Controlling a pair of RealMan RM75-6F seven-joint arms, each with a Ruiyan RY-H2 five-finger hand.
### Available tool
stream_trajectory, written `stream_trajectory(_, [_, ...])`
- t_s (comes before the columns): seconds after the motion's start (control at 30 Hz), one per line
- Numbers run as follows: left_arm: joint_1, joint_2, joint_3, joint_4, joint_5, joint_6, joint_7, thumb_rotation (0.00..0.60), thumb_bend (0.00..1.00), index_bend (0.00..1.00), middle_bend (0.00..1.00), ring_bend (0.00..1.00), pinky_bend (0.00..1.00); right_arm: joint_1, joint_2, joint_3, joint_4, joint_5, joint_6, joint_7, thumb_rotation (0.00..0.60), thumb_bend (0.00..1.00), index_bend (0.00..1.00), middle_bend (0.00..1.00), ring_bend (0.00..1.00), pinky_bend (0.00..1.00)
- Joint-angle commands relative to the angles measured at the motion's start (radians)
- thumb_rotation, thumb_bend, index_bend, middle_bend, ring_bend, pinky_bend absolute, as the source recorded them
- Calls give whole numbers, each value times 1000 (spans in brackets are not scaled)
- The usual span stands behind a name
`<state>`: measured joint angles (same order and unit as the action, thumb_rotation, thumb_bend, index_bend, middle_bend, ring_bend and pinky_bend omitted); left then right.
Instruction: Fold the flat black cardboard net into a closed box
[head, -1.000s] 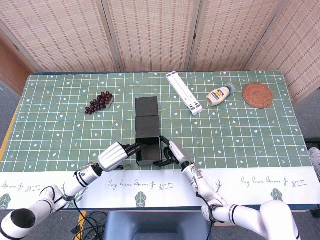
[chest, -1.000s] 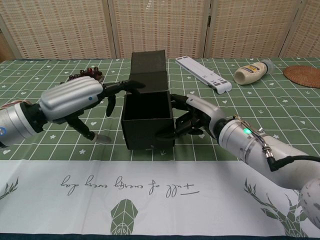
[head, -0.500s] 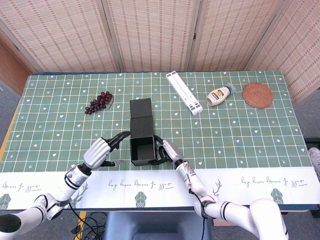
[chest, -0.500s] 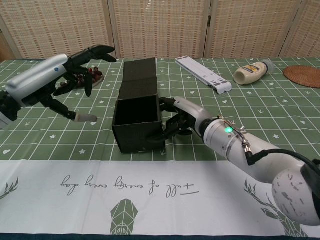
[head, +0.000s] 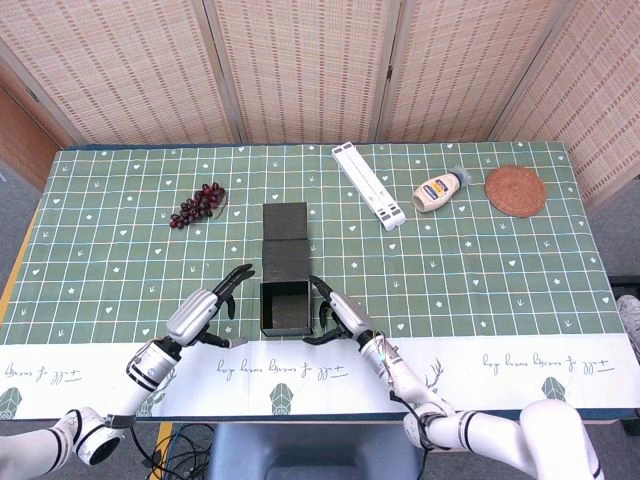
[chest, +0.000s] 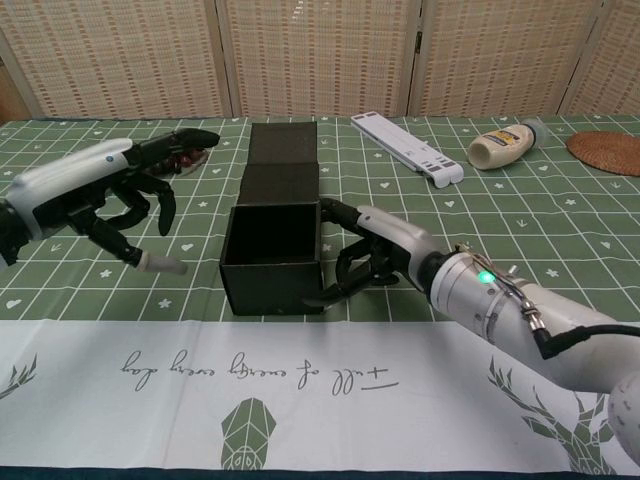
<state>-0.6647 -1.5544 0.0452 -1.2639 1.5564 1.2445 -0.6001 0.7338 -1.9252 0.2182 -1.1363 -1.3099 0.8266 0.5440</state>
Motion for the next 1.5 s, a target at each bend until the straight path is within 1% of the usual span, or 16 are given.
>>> stream_trajectory(0.03, [5, 34, -12, -53, -55, -67, 0, 600, 91, 0, 1, 563, 905, -37, 97, -16, -131, 7, -5, -6, 600, 0, 0, 32, 641, 1000])
stream_trajectory(0.13, [11, 27, -19, -52, -93, -116, -18, 600, 91, 0, 0, 563, 905, -58, 169, -4, -216, -5, 34, -18, 600, 0, 0, 32, 640, 1000])
stream_trajectory(0.3, [11, -1, -41, -41, -176, -233, -67, 600, 91, 0, 0, 555, 909, -73, 318, 49, -371, -22, 85, -40, 600, 0, 0, 32, 639, 1000])
stream_trajectory(0.47, [9, -46, -63, -6, -221, -304, -56, 600, 88, 0, 0, 555, 910, -93, 440, 93, -454, -1, 122, -69, 600, 0, 0, 33, 639, 1000])
stream_trajectory(0.6, [4, -82, -88, 18, -243, -337, -53, 600, 86, 0, 0, 555, 911, -111, 485, 108, -489, 18, 146, -66, 600, 0, 0, 33, 639, 1000])
stream_trajectory(0.8, [-4, -115, -130, 41, -268, -377, -70, 600, 86, 0, 0, 555, 912, -129, 506, 92, -502, 14, 161, -46, 600, 0, 0, 33, 639, 1000])
stream_trajectory(1.2, [-11, -130, -186, 7, -283, -426, -117, 600, 86, 0, 0, 559, 912, -142, 506, 65, -476, 1, 175, -6, 600, 0, 0, 39, 639, 1000])
stream_trajectory(1.33, [-3, -155, -200, 14, -289, -414, -118, 600, 86, 0, 0, 580, 913, -146, 505, 61, -468, 4, 179, 7, 600, 0, 0, 43, 639, 1000])
stream_trajectory(1.4, [5, -178, -210, 26, -294, -391, -112, 600, 86, 6, 10, 591, 914, -150, 502, 55, -460, 4, 181, 8, 600, 0, 0, 44, 639, 1000])
stream_trajectory(1.5, [16, -210, -226, 39, -306, -367, -105, 600, 86, 72, 77, 634, 914, -155, 498, 49, -448, 16, 178, 14, 600, 0, 0, 46, 639, 1000])
